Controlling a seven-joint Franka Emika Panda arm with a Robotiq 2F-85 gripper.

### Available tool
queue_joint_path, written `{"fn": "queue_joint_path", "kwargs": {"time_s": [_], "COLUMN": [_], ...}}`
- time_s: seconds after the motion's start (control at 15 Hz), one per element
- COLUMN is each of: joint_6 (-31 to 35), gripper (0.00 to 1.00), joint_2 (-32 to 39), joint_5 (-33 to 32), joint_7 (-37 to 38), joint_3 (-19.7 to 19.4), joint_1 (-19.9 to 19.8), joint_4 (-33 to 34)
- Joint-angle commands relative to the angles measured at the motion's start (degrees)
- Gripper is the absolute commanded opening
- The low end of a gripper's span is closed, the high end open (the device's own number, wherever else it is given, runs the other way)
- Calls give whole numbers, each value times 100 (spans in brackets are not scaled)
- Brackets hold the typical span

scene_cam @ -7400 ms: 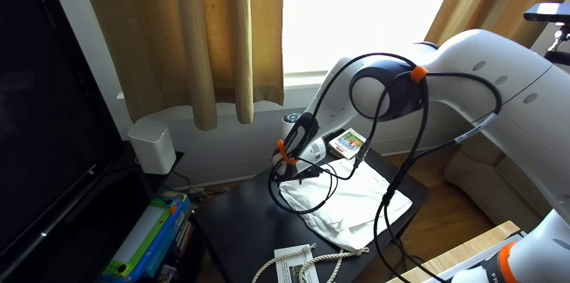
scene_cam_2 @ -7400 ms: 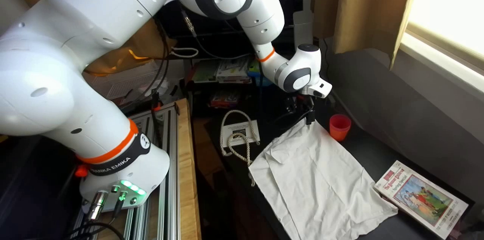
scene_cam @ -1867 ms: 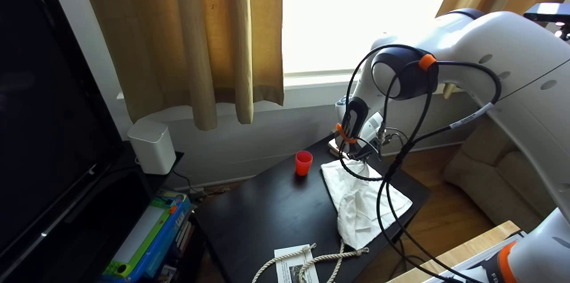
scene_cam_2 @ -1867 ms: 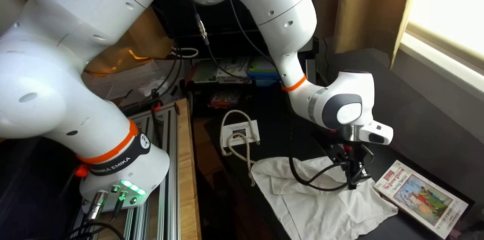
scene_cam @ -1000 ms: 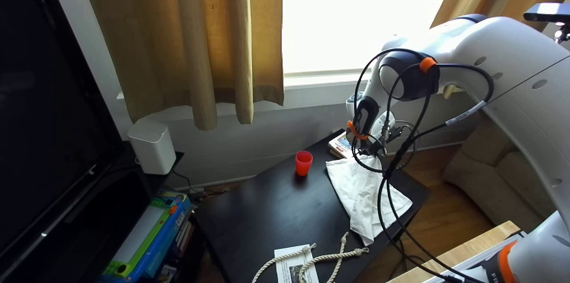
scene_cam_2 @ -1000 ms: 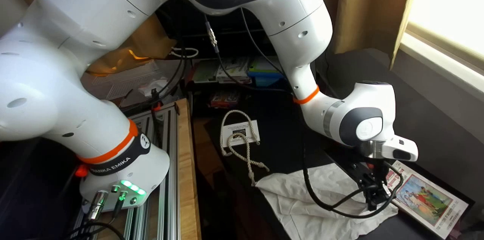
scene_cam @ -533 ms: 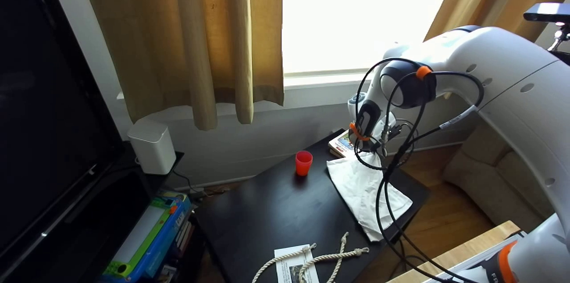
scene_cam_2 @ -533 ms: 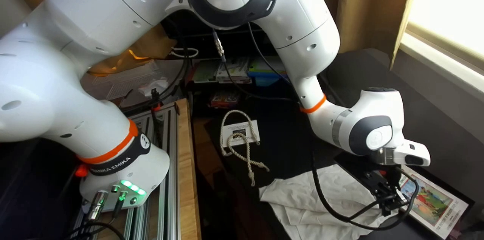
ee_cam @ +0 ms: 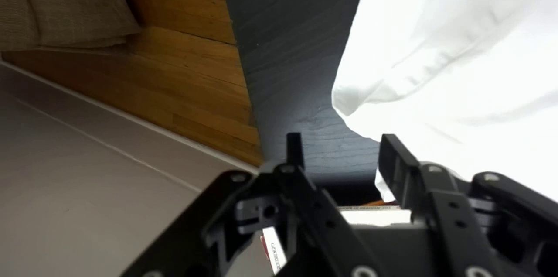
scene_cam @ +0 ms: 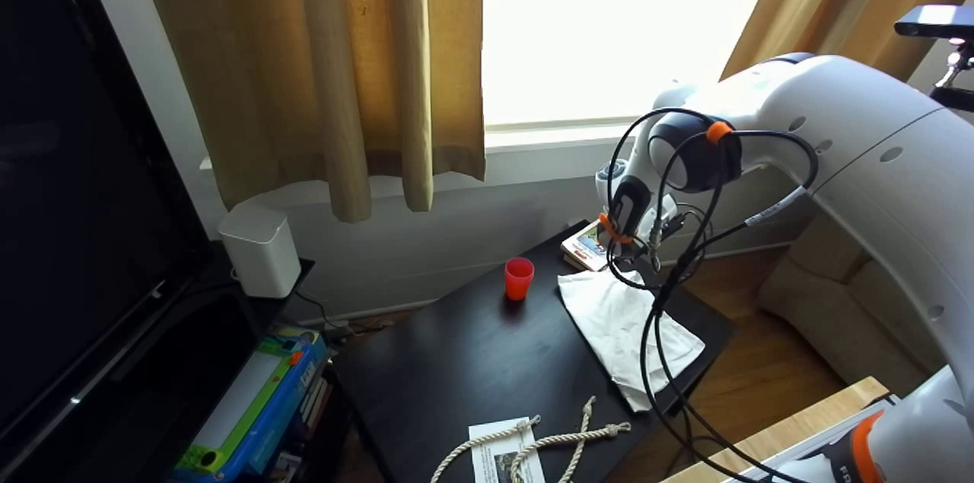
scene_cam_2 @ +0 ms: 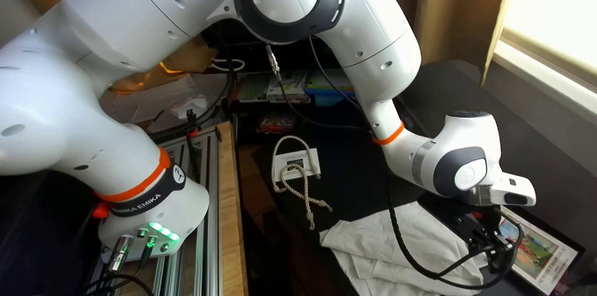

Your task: Fold the white towel

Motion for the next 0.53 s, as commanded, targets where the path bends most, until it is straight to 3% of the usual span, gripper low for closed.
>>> {"fn": "queue_joint_path", "kwargs": {"time_s": [0.0, 0.2, 0.47], "joint_6": [52, -62, -214], "gripper": [83, 100, 100], "joint_2": [-372, -1028, -2064], "joint_5": [5, 48, 73], "joint_7": [-17, -154, -248], "joint_3": [33, 194, 310], "joint_1": [66, 36, -40], "joint_4": [-423, -1021, -1844]}}
